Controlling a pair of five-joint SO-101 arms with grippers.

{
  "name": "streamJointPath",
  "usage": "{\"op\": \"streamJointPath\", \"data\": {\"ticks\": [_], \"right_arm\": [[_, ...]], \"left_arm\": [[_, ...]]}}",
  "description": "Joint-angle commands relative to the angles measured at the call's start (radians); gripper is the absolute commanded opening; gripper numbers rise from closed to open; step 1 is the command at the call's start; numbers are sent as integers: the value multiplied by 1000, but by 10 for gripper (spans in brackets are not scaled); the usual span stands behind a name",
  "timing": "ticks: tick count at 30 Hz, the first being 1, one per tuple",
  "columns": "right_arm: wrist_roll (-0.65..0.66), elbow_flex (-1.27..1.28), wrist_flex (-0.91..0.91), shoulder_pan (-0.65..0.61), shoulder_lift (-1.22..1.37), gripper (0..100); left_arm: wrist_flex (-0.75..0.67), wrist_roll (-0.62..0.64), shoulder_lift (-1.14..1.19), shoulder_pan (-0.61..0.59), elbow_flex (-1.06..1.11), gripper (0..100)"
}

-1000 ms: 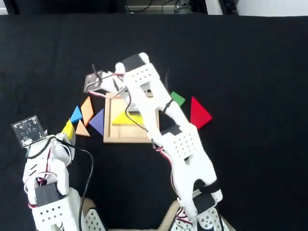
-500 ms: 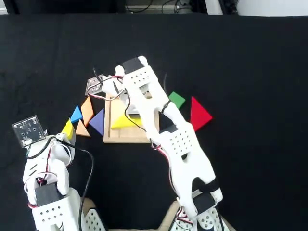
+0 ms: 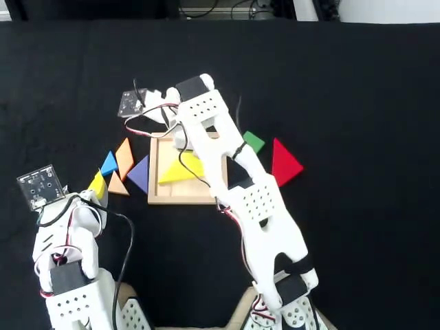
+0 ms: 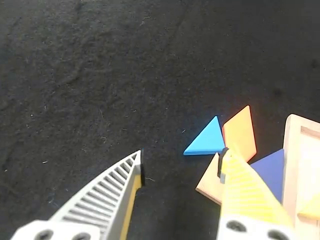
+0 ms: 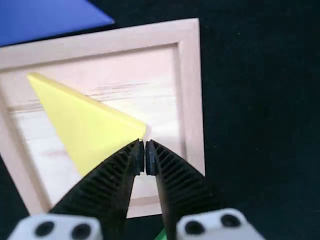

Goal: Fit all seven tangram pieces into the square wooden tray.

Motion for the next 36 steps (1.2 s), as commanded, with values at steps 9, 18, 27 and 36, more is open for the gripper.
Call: {"op": "streamJointPath", "data": {"ticks": [9,18,27,36], "right_arm": [[-51,-79,-63,8,79,11],[-46,-79,124,3,81,11],[-51,-25,150,-12,79,11],[-46,255,150,-52,-82,11]], "left_arm": [[-20,6,-3,12,-2,256],[-48,6,-3,12,8,256],[-48,6,-3,12,10,256],[-48,6,-3,12,10,256]]}}
